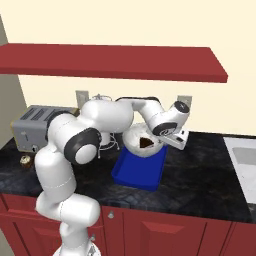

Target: Place the bowl with cake and the cupcake onto the tray.

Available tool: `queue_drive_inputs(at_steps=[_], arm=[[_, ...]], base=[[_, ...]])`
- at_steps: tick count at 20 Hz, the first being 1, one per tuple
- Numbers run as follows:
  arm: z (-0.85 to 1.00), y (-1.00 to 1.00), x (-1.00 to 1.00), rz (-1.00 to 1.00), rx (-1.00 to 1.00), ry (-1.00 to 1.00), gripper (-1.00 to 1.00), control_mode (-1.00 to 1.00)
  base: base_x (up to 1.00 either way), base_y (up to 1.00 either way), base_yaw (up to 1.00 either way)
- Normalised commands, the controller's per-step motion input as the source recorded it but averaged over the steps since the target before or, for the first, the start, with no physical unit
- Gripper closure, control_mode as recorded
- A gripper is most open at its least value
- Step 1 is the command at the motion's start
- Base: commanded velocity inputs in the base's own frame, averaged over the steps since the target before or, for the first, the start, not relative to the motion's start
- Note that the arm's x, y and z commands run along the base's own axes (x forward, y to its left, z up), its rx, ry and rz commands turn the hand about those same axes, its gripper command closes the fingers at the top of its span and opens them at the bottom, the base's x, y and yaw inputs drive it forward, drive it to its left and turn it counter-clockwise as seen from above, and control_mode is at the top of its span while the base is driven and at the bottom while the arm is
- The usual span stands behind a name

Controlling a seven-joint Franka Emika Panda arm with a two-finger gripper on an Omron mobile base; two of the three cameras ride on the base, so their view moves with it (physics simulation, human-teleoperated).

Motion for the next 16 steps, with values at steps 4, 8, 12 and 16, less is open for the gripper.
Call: queue_drive_inputs(at_steps=[4,8,12,16], arm=[[-0.05,0.11,0.04,-0.03,0.00,0.00,1.00,-1.00],[-0.10,0.13,0.05,-0.01,0.00,0.00,1.00,-1.00],[-0.08,0.07,0.01,-0.02,0.00,0.00,-1.00,-1.00],[-0.05,0.01,0.08,-0.01,0.00,0.00,-1.00,-1.00]], base=[[0.00,0.00,0.00],[0.00,0.00,0.00],[0.00,0.00,0.00],[0.00,0.00,0.00]])
